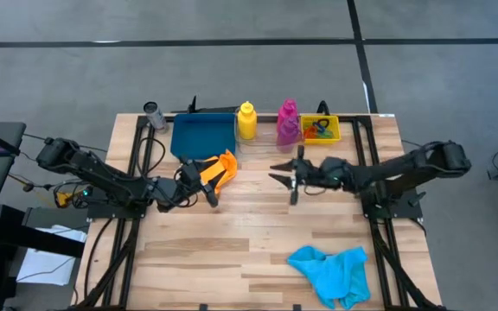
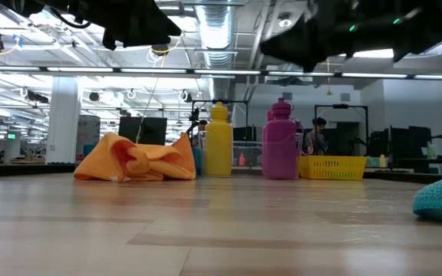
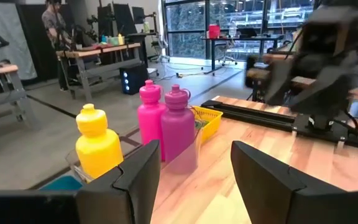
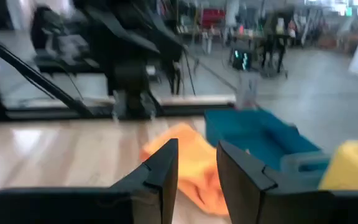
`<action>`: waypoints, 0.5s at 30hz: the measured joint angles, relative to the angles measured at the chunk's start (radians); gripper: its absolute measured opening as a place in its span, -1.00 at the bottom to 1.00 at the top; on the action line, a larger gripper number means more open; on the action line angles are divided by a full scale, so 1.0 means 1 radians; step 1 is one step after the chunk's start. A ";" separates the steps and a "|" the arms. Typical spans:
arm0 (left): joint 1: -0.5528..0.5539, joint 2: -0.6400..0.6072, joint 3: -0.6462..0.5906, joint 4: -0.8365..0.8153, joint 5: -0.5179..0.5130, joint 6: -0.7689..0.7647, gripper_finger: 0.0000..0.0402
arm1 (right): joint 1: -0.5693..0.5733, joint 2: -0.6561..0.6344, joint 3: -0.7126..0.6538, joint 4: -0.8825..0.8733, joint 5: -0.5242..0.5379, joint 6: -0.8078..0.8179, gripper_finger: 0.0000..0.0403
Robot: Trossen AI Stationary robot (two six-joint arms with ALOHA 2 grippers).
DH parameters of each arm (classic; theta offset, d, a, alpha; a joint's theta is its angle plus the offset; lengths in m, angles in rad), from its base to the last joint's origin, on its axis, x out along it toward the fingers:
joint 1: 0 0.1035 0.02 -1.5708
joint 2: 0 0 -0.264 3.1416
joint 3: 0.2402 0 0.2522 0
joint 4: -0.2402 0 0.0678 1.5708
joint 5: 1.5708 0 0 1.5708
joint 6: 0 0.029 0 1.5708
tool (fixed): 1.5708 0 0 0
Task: Pick & Place Sports Items
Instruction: Fold the orange towel
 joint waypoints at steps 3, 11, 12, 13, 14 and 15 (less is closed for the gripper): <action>0.008 0.000 0.000 -0.001 -0.008 0.052 -0.05 | -0.060 0.117 0.052 0.000 -0.040 0.009 -0.49; 0.023 0.000 0.000 -0.032 -0.023 0.066 -0.05 | -0.128 0.463 0.301 -0.002 -0.068 -0.060 -0.49; 0.020 0.000 0.000 -0.044 -0.023 0.066 -0.05 | -0.129 0.497 0.338 -0.003 -0.069 -0.078 -0.49; 0.018 0.000 0.000 -0.056 -0.023 0.067 -0.05 | -0.135 0.529 0.380 -0.002 -0.070 -0.097 -0.49; 0.016 0.000 0.000 -0.065 -0.023 0.066 -0.05 | -0.138 0.555 0.416 -0.002 -0.073 -0.110 -0.49; 0.015 0.000 0.000 -0.069 -0.027 0.067 -0.05 | -0.141 0.579 0.453 -0.005 -0.072 -0.117 -0.49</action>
